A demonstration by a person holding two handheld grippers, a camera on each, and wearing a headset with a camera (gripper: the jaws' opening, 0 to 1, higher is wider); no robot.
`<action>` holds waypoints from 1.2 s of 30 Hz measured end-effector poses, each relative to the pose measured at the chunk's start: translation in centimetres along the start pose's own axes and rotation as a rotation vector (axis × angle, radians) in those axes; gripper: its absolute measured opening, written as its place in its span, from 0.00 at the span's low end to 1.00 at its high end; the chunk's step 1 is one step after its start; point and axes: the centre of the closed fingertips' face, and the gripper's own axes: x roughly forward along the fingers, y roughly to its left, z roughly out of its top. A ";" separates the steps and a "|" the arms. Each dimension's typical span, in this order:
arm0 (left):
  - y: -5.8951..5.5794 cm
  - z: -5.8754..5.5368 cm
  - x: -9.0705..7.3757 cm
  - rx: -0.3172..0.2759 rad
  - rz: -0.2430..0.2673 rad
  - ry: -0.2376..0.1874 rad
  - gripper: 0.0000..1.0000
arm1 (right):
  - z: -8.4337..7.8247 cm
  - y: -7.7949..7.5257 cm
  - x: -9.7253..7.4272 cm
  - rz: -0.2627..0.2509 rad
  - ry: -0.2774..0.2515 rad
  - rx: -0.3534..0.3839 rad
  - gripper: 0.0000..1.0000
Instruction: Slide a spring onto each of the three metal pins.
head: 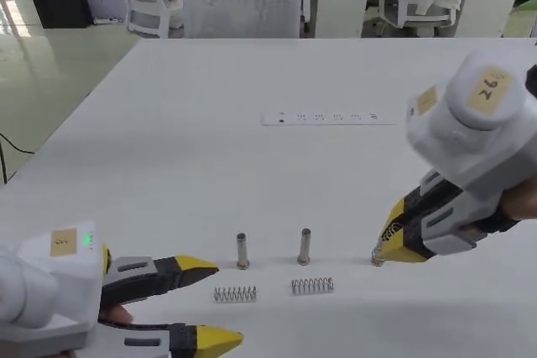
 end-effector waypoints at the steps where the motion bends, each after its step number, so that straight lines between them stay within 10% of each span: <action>1: 0.0 0.0 0.0 -0.001 0.000 -0.001 0.44 | -0.1 -0.2 -0.1 -0.003 0.001 0.001 0.08; 36: -0.2 -0.4 0.2 -0.010 -0.001 0.006 0.47 | -2.8 -6.2 3.2 -0.043 0.103 0.049 0.08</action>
